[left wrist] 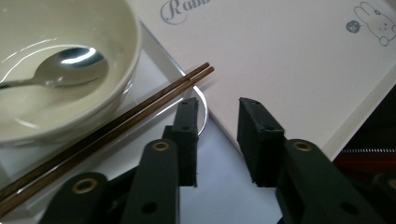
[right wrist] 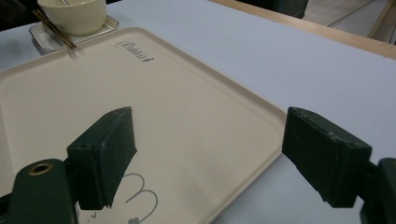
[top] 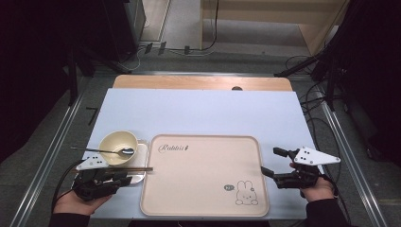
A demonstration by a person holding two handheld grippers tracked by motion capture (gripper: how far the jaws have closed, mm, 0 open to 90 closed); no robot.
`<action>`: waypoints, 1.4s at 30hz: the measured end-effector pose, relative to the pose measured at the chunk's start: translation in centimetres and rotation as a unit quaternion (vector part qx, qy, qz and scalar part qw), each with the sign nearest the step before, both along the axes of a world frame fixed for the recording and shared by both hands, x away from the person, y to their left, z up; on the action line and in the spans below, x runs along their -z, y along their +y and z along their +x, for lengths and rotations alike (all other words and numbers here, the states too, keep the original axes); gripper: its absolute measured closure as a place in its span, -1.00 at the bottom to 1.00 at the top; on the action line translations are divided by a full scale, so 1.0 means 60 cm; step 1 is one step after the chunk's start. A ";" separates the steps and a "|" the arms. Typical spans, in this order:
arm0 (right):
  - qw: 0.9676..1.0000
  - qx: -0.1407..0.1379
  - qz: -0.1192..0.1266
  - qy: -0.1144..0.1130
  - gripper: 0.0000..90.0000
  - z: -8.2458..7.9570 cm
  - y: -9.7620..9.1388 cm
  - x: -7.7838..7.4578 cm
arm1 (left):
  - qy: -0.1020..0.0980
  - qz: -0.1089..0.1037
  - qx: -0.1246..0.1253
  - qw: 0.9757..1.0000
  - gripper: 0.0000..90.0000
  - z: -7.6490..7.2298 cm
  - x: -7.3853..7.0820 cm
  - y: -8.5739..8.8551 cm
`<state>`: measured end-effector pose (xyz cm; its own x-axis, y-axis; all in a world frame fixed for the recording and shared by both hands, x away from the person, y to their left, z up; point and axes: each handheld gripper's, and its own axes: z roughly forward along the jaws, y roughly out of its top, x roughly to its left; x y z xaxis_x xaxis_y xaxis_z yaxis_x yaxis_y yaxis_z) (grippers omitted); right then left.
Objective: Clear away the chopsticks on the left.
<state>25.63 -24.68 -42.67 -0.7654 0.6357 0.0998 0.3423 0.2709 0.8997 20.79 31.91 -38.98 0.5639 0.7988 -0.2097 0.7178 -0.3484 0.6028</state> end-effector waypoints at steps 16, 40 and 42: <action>1.000 -0.001 0.000 0.001 -0.61 0.000 0.000 0.000 | 0.025 0.018 -0.048 0.998 1.00 -0.004 -0.002 0.046; 1.000 -0.008 -0.007 0.004 -0.61 0.001 0.005 0.003 | 0.029 0.058 -0.152 0.986 1.00 0.034 0.025 0.101; 1.000 -0.009 -0.008 0.004 -0.61 0.001 0.006 0.003 | 0.029 0.057 -0.155 0.986 1.00 0.037 0.026 0.106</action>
